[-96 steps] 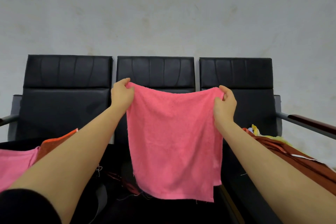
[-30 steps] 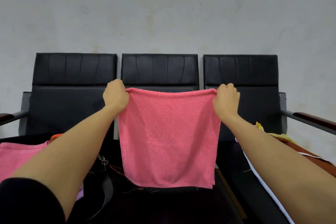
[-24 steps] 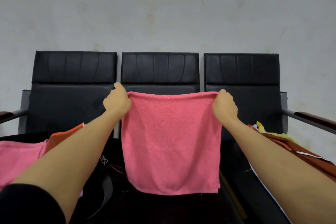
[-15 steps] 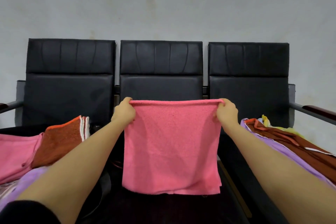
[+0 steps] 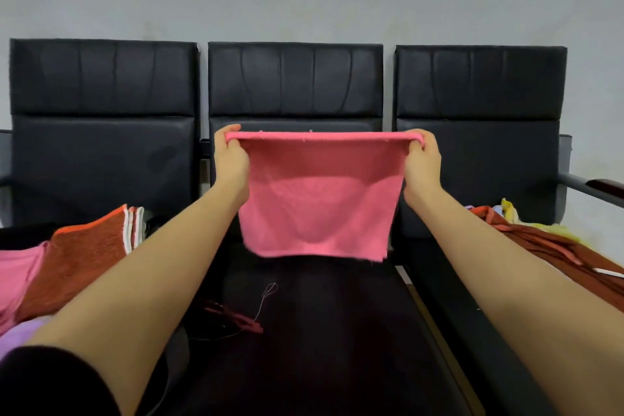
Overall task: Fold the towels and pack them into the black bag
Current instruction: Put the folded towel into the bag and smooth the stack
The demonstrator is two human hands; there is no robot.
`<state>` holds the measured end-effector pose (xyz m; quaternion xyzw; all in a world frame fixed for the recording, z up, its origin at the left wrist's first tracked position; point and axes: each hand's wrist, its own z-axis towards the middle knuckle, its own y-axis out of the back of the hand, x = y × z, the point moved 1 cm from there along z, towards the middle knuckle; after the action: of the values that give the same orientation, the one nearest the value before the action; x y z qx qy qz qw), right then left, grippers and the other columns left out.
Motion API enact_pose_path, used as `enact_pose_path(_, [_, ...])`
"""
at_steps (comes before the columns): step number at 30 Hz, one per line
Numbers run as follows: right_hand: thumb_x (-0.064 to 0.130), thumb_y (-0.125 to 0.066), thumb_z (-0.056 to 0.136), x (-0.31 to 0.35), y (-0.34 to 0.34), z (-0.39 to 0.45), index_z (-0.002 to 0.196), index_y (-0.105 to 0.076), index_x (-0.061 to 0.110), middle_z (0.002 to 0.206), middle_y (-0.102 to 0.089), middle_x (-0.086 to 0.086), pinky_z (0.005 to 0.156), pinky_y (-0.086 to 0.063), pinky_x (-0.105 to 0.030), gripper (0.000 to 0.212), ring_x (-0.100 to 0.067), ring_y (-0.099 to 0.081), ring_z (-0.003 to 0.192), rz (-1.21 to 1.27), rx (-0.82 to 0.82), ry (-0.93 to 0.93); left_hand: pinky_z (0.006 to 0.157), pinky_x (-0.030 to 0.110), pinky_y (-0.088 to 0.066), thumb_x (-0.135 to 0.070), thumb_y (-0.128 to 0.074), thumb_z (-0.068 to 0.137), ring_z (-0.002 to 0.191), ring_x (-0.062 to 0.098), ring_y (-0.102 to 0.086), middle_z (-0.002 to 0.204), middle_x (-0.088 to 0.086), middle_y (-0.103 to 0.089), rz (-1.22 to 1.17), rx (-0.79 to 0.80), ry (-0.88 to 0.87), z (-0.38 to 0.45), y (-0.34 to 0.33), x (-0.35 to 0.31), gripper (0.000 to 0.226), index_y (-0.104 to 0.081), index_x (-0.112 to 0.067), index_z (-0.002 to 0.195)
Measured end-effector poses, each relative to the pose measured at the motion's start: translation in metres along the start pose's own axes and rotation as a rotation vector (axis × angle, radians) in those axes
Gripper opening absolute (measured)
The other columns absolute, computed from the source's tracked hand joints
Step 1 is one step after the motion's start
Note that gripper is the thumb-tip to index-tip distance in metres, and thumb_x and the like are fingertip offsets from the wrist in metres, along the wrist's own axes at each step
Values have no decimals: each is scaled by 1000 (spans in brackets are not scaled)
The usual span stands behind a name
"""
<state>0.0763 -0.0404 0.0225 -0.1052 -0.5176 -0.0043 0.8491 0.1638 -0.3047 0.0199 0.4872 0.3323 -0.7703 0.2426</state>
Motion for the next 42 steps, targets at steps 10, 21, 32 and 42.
enact_pose_path(10, [14, -35, 92, -59, 35, -62, 83, -58, 29, 87, -61, 11, 100, -33, -39, 29, -25, -53, 98, -215, -78, -220, 89, 36, -33, -15, -27, 98, 96, 23, -45, 97, 3, -58, 201, -262, 144, -95, 26, 58, 19, -44, -22, 95])
enact_pose_path(21, [16, -38, 94, -72, 71, -117, 80, -53, 10, 118, -55, -15, 102, -23, -43, 21, -33, -46, 113, -657, -151, -225, 103, 39, -20, -16, -28, 95, 118, 32, -45, 118, 17, -60, 698, -323, 290, -140, 64, 87, 38, -63, -5, 106])
enact_pose_path(32, [17, -51, 96, -138, 64, -93, 61, -51, 9, 60, -45, -2, 53, -32, -29, 35, -19, -45, 60, -597, 104, -371, 94, 42, -41, -14, -44, 93, 108, 41, -54, 116, 21, -59, 1051, -35, 329, -117, 80, 148, 27, -62, -3, 110])
enact_pose_path(42, [22, -35, 103, -188, 44, -76, 104, -57, 2, 102, -59, -17, 72, -42, -37, 30, -35, -58, 95, -854, 260, -284, 84, 39, -39, -4, -42, 88, 94, 39, -61, 101, 20, -65, 1414, 64, 73, -90, 75, 187, 23, -49, 1, 109])
